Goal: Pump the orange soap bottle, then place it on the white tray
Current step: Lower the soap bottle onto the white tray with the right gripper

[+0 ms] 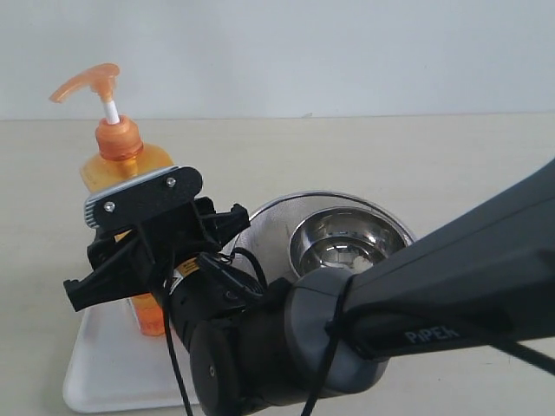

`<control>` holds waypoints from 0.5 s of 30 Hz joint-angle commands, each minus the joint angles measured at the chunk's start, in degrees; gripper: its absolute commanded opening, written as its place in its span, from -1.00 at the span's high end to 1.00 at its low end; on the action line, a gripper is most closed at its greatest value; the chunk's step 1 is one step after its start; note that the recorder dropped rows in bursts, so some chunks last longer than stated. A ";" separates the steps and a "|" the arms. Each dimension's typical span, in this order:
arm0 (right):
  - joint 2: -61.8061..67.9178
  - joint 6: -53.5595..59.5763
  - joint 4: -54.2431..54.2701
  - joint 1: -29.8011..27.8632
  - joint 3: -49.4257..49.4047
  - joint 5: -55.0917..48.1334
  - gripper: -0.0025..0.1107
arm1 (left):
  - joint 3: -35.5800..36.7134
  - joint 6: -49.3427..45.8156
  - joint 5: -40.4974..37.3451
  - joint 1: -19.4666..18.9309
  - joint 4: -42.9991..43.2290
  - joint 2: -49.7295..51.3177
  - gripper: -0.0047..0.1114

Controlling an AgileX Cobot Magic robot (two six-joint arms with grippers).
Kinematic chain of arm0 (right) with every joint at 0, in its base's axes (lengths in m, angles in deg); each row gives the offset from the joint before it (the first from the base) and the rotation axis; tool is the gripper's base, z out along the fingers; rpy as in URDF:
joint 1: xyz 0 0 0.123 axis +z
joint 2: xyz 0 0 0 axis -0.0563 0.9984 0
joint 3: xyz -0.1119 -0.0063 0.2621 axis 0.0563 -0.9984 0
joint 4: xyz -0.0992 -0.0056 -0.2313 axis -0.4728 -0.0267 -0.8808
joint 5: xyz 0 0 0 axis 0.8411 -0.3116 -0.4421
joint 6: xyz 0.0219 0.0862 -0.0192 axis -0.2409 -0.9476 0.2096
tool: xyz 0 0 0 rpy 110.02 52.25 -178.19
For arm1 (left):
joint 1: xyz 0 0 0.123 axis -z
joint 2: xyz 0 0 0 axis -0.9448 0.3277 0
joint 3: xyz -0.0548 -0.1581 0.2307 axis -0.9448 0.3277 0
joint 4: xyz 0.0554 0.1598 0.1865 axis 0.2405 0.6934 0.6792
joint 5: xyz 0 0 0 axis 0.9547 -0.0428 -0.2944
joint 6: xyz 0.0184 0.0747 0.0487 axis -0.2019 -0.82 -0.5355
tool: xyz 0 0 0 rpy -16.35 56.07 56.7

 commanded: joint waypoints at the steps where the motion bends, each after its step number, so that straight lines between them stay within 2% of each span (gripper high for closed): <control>1: -0.94 -0.63 -1.28 -0.10 0.18 3.25 0.21 | 0.22 -0.10 -0.15 -0.11 -0.46 -0.20 0.84; 8: -0.94 -0.14 -1.28 -0.10 0.18 1.32 -0.19 | 0.22 -0.10 -0.15 -0.11 -0.46 -0.20 0.84; 13: -0.94 0.28 0.76 -0.10 0.18 1.22 -0.66 | 0.22 -0.10 -0.15 -0.11 -0.46 -0.20 0.84; 15: -0.94 1.01 1.33 -0.10 0.18 1.07 -0.78 | 0.22 -0.10 -0.15 -0.11 -0.46 -0.20 0.84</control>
